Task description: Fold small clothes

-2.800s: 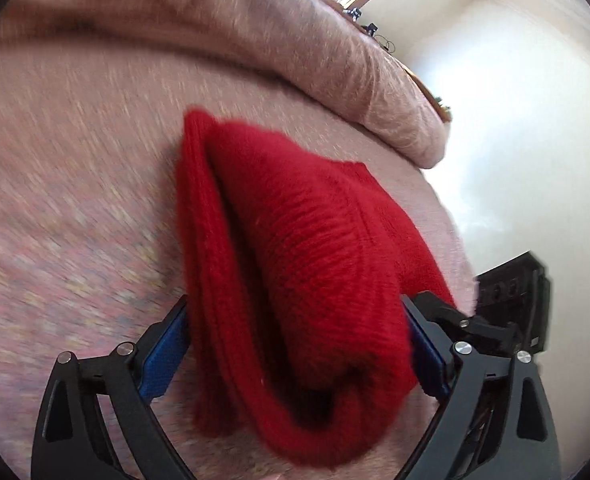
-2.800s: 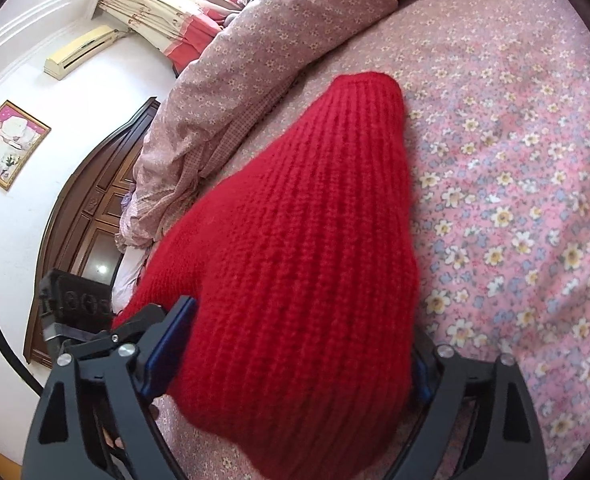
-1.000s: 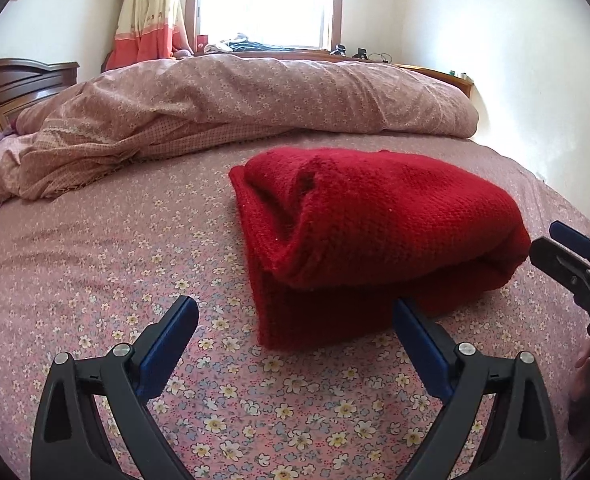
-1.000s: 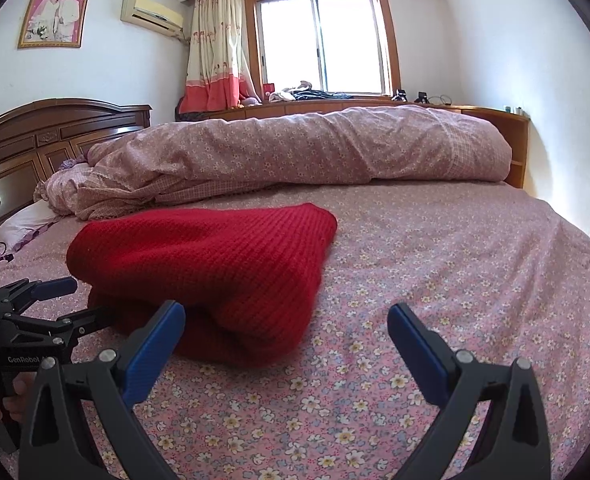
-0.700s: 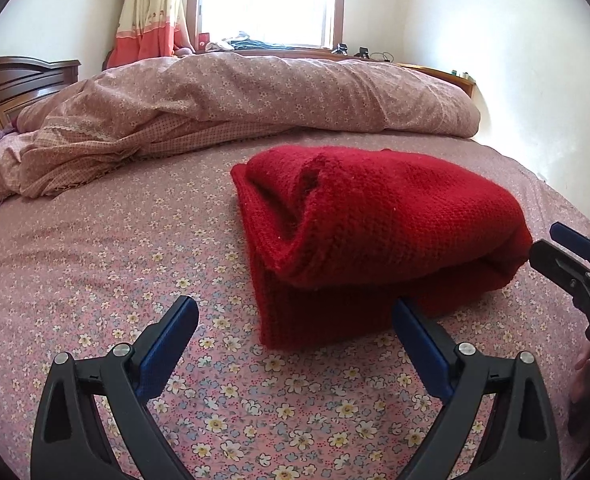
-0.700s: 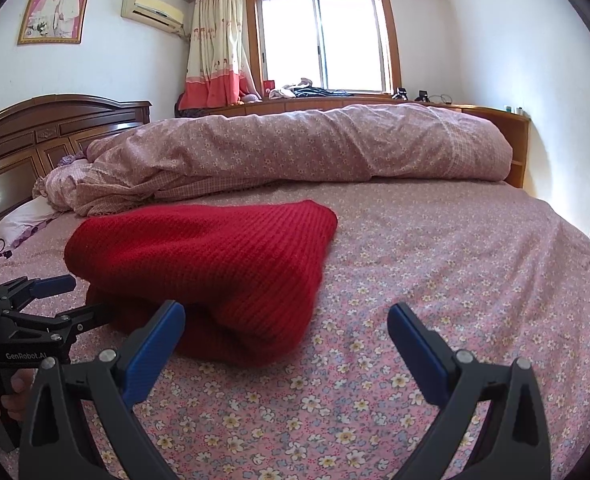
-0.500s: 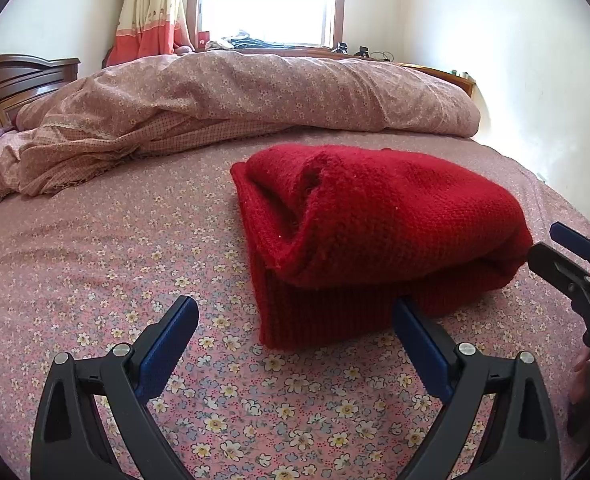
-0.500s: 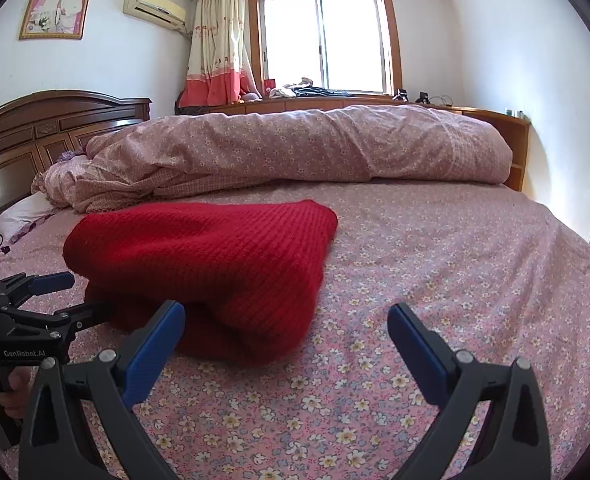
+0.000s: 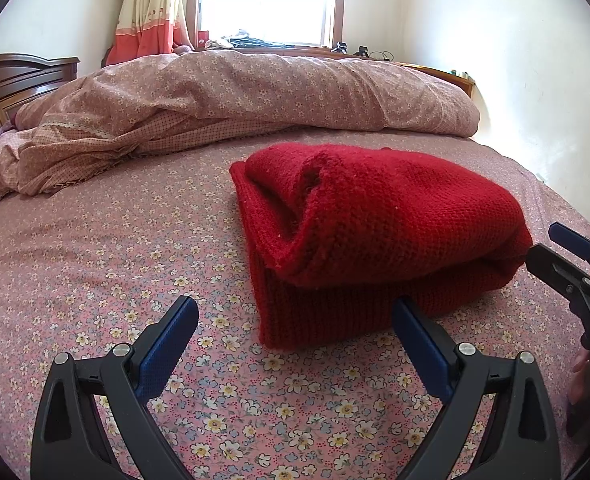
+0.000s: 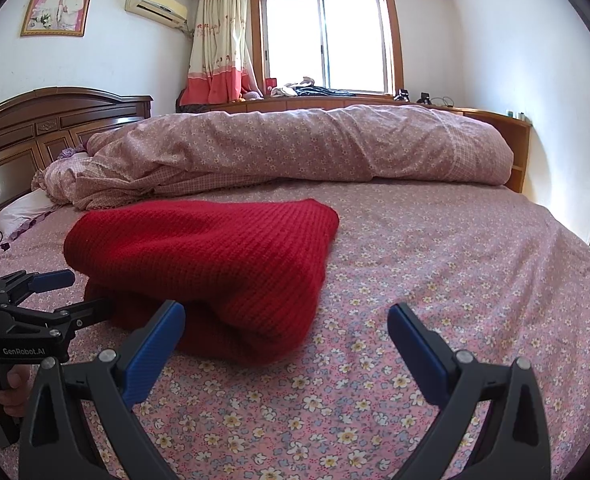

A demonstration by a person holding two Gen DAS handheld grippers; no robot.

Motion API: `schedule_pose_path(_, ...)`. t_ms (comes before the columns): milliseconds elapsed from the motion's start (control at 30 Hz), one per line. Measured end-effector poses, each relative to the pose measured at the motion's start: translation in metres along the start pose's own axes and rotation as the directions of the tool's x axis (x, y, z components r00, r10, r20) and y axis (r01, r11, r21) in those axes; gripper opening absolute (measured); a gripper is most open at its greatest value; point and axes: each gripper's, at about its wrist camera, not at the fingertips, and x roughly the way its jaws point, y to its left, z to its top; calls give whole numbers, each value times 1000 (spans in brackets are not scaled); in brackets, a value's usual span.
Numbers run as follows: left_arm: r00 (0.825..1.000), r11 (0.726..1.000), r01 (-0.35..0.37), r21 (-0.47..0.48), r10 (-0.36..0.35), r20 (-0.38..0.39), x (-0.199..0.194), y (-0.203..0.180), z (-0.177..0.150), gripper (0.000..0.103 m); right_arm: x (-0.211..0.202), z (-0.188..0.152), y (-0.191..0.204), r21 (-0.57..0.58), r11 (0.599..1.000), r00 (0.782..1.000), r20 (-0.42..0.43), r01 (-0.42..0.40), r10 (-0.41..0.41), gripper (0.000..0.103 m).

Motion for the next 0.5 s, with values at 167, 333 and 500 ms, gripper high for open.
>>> schedule_pose_path(167,1000,1000,-1,1,1,0,0,0,0,94,0,0,0,-1,1000,1000,-1,0,0,103)
schedule_pose_path(333,1000,1000,-1,1,1,1,0,0,0,94,2,0,0,-3,1000,1000,-3,-1,1,103)
schedule_pose_path(500,1000,1000,0,0,0,0,0,0,0,94,1,0,0,-3,1000,1000,-3,-1,1,103)
